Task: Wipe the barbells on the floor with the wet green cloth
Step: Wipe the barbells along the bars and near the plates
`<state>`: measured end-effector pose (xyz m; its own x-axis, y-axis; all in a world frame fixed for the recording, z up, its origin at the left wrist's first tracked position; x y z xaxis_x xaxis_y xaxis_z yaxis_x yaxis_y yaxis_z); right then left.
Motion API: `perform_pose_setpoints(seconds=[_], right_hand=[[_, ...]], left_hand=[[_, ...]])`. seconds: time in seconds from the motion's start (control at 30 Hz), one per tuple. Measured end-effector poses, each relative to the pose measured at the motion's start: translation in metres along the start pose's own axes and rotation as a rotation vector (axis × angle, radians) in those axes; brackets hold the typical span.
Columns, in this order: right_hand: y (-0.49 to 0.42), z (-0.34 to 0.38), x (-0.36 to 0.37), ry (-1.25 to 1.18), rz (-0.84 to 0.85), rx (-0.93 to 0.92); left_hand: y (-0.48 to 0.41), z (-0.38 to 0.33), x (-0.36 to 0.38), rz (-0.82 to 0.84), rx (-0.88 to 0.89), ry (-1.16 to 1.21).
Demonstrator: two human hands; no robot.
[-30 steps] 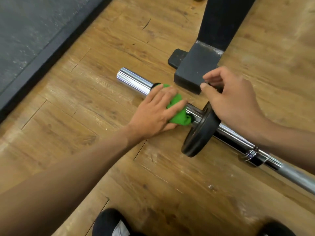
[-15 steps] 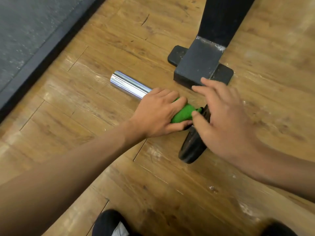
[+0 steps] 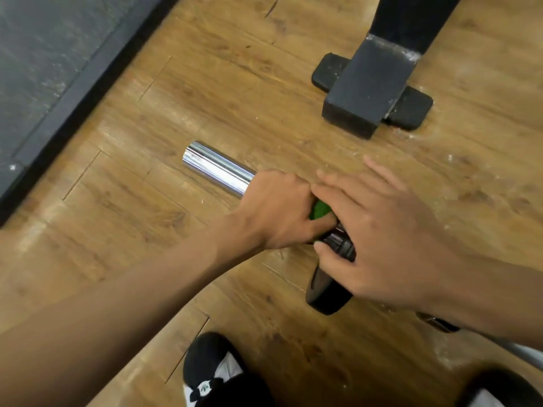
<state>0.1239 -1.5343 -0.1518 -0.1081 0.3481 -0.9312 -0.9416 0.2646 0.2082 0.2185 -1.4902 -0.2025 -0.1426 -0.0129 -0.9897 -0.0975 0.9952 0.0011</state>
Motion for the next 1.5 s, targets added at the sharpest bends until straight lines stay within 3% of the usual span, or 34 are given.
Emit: perform_pose_setpoints(seconds=[0.17, 0.33, 0.43, 0.6, 0.7, 0.83, 0.93, 1.03, 1.13, 1.2, 1.3, 1.5], right_hand=[[0.021, 0.005, 0.008, -0.045, -0.093, 0.009], [0.033, 0.022, 0.016, -0.057, -0.136, -0.032], [0.039, 0.027, 0.015, -0.079, -0.166, -0.101], [0.04, 0.018, 0.012, -0.155, -0.192, -0.104], [0.045, 0.022, 0.017, -0.244, -0.199, -0.119], [0.044, 0.002, 0.018, -0.38, -0.189, -0.01], [0.042, -0.003, 0.028, -0.418, -0.133, 0.039], [0.042, 0.004, 0.024, -0.399, -0.143, 0.009], [0.047, 0.03, 0.009, -0.294, -0.226, -0.132], [0.052, 0.053, 0.007, -0.251, -0.235, -0.23], [0.049, 0.061, 0.016, -0.15, -0.205, -0.232], [0.019, 0.013, 0.007, -0.127, -0.132, -0.056]], left_hand=[[0.034, 0.006, 0.006, -0.065, 0.111, -0.012], [0.065, 0.061, -0.007, -0.115, -0.056, -0.043], [0.071, 0.049, -0.006, -0.108, -0.154, -0.054], [0.083, -0.03, 0.009, -0.103, 0.039, 0.007], [0.087, -0.018, 0.011, -0.065, 0.16, -0.028], [0.088, 0.058, -0.008, -0.072, -0.049, -0.049], [0.088, 0.058, -0.007, -0.059, -0.106, -0.056], [0.08, -0.005, 0.006, -0.074, 0.042, -0.003], [0.081, -0.035, 0.014, -0.145, 0.209, 0.004], [0.088, -0.025, 0.008, -0.25, 0.285, 0.017], [0.1, 0.005, 0.007, -0.267, 0.32, -0.069], [0.107, 0.089, -0.004, -0.274, 0.104, -0.155]])
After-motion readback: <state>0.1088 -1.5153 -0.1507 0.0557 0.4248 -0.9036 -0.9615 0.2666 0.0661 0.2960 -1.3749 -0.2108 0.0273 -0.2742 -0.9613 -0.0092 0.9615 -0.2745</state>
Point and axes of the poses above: each hand's wrist, its own y-axis away from the middle knuckle, its own x-axis out of the palm, z = x × y, the point moved 8 cm from there along -y, towards the middle knuckle, and after that the axes turned 8 degrees about x, right-handed, at the moved point
